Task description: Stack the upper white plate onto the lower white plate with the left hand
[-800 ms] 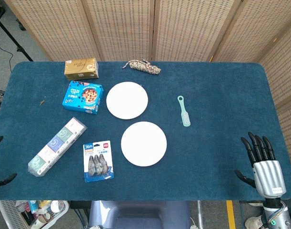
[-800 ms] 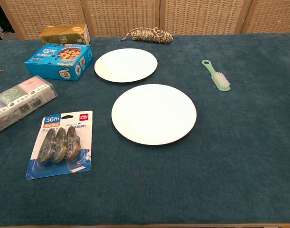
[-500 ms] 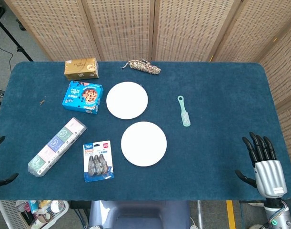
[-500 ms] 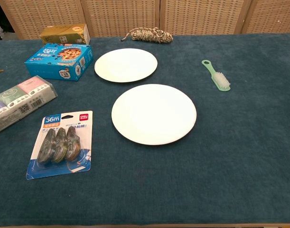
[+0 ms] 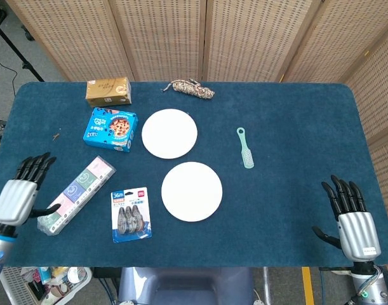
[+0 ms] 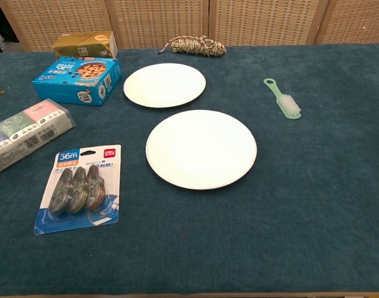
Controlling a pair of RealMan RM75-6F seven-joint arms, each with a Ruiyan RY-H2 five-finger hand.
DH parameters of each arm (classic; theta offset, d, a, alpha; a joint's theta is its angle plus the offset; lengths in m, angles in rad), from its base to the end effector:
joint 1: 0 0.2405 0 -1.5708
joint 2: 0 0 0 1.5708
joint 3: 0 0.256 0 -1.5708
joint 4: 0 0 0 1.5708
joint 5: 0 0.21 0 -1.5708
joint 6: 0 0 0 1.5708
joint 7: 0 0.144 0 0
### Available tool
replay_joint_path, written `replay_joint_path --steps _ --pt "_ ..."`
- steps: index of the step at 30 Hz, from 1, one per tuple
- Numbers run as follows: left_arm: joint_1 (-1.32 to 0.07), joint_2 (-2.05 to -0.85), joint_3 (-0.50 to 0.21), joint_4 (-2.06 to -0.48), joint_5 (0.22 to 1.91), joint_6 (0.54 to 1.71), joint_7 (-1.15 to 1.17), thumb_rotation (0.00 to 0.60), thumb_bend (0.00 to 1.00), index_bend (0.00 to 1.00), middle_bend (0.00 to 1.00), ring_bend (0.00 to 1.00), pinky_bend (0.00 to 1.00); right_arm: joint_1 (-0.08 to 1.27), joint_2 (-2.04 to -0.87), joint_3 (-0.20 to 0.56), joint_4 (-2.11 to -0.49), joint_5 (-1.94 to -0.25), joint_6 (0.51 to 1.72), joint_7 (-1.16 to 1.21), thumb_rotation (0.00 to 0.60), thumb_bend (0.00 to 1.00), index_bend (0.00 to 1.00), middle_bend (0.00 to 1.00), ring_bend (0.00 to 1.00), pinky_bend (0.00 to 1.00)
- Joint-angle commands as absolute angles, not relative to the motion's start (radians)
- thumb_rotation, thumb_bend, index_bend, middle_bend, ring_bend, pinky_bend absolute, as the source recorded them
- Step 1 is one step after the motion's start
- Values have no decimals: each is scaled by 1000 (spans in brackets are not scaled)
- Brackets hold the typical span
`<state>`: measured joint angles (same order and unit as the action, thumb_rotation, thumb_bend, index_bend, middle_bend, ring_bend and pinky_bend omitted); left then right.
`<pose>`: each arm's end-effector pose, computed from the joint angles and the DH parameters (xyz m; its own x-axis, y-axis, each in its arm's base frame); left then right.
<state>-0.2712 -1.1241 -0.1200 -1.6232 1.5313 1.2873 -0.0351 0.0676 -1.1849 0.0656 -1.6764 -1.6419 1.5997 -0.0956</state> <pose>-0.2675 0.2478 0.1386 0.3684 0.0652 0.9274 0.9130 -0.2138 -0.3476 -0.2694 -0.1752 0.1453 0.3555 0.1252 0.9263 -0.9195 -0.1309 0.3706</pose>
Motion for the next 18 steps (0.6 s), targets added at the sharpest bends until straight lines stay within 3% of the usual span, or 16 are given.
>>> replay_joint_path --steps 1,10,18 --pt "-424 -1226 -181 -1538 1525 1132 -34 600 49 0 0 0 0 74 -1185 66 -1677 -1636 1585 -82 600 0 0 0 0 0" --pt "-643 -1415 -275 -1354 1409 919 -1 600 50 0 0 0 0 94 -1197 77 -1661 -1580 1528 -74 600 0 0 0 0 0" --pt "-806 -1590 -313 -1131 1316 786 77 600 50 12 0 0 0 106 -1198 97 -1644 -1525 1496 -47 600 0 0 0 0 0"
